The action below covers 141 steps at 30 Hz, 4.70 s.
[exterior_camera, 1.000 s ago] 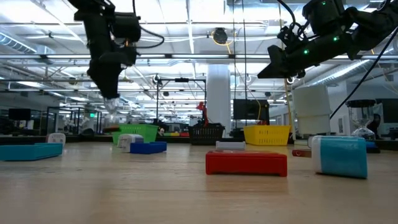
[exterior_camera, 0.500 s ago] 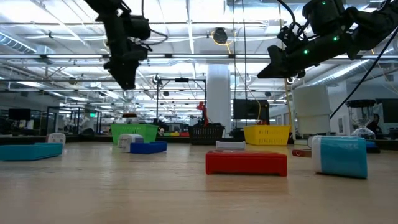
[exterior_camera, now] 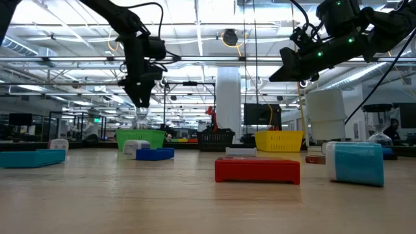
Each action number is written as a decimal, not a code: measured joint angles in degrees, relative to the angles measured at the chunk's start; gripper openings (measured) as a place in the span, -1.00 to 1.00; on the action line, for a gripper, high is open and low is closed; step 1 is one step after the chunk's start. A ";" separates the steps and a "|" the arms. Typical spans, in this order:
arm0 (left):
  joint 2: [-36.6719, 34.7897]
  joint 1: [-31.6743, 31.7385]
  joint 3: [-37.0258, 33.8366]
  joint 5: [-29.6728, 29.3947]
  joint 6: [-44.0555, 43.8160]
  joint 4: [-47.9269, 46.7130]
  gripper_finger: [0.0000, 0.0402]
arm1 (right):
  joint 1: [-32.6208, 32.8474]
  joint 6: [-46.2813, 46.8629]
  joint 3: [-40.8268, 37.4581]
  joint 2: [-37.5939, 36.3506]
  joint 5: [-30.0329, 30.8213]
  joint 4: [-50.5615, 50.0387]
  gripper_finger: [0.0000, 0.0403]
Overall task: Pick & Place Office items
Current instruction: Put the orange hourglass into the green bin, then put the light blue digital timer into the black bin
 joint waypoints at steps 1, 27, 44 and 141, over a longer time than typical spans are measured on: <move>0.28 0.00 0.00 -0.14 0.08 0.01 0.19 | -0.02 0.00 0.00 0.00 0.00 0.00 -1.00; 5.03 0.91 -0.02 -3.12 -0.54 3.91 0.19 | -0.01 0.02 0.00 0.00 -0.02 0.00 -0.99; 5.03 1.96 -2.93 -2.74 0.44 7.02 0.19 | 0.00 0.00 0.00 0.00 -1.68 0.00 -1.00; -37.13 -62.36 -47.65 -3.15 -2.53 33.38 -0.34 | 22.14 -3.43 -8.66 2.32 -2.51 18.05 -1.00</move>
